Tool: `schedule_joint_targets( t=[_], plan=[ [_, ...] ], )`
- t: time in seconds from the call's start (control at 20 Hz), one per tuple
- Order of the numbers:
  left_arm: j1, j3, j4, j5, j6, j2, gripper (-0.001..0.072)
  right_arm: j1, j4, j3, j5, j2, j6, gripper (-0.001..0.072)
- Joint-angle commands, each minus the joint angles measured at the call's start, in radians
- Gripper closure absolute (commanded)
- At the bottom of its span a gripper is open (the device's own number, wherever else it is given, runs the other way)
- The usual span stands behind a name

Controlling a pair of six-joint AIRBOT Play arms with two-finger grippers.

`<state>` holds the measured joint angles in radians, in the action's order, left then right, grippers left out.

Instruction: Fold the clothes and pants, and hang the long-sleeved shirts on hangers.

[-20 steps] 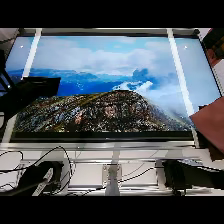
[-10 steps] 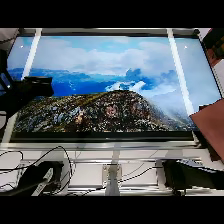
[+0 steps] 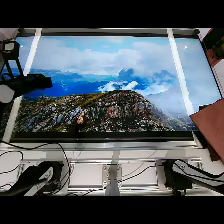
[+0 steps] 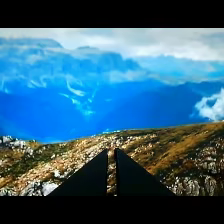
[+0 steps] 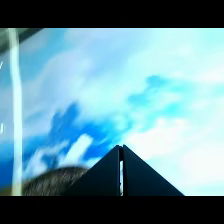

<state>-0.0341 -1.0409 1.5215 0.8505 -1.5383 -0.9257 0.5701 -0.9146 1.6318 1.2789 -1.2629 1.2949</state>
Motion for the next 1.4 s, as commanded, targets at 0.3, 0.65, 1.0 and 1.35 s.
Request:
schedule_joint_targets(
  t=[0.3, 0.65, 1.0, 1.35],
  plan=[
    [0.007, -0.027, 0.011, 0.075, -0.010, -0.049, 0.0652, -0.490, -0.689, -0.023, 0.246, 0.023, 0.169, 0.0695],
    [0.007, -0.027, 0.011, 0.075, -0.010, -0.049, 0.0652, -0.393, -0.810, -0.058, 0.246, 0.016, 0.276, 0.0694],
    [0.007, -0.027, 0.011, 0.075, -0.010, -0.049, 0.0652, -0.393, -0.809, -0.057, 0.246, 0.016, 0.276, 0.0694],
    [0.007, -0.027, 0.011, 0.075, -0.010, -0.049, 0.0652, -0.393, -0.809, -0.057, 0.246, 0.016, 0.276, 0.0694]
  ],
)
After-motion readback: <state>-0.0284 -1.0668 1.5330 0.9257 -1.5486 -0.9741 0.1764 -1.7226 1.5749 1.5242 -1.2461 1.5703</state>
